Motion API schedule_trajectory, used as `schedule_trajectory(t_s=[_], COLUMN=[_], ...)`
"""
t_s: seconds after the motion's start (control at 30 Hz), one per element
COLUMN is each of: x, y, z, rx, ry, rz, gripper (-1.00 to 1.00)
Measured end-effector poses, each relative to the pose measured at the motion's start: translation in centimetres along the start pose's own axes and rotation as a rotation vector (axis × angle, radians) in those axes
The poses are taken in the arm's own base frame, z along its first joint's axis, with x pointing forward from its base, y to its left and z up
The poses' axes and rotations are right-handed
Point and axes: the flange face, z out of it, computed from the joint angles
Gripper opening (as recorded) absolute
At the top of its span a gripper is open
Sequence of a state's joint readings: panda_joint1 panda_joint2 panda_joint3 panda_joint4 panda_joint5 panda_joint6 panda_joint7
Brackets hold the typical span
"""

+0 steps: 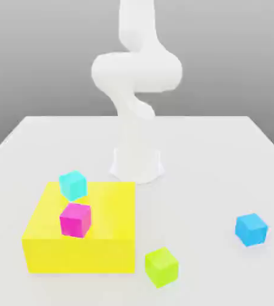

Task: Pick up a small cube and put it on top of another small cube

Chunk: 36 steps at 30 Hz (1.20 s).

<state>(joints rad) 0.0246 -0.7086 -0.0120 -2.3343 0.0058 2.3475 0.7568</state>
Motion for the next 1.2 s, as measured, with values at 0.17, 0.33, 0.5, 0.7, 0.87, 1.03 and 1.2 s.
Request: schedule_trajectory(t_s=[0.17, 0.33, 0.5, 0.7, 0.87, 1.03, 1.2], x=[-2.5, -6.9, -12.6, -20.5, -24.6, -26.2, -26.3], y=[1.1, 3.6, 7.4, 13.6, 17.6, 19.2, 19.2], z=[11.2, 20.9, 29.0, 36.1, 40.3, 42.5, 42.6], rx=[-0.082, -0.161, -0.241, -0.338, -0.375, -0.376, -0.377], ry=[-0.142, -0.277, -0.410, -0.567, -0.621, -0.623, -0.624], rz=[-0.094, -0.189, -0.285, -0.408, -0.449, -0.450, -0.450], gripper=[0.00, 0.00, 0.00, 0.00, 0.00, -1.00, -1.00])
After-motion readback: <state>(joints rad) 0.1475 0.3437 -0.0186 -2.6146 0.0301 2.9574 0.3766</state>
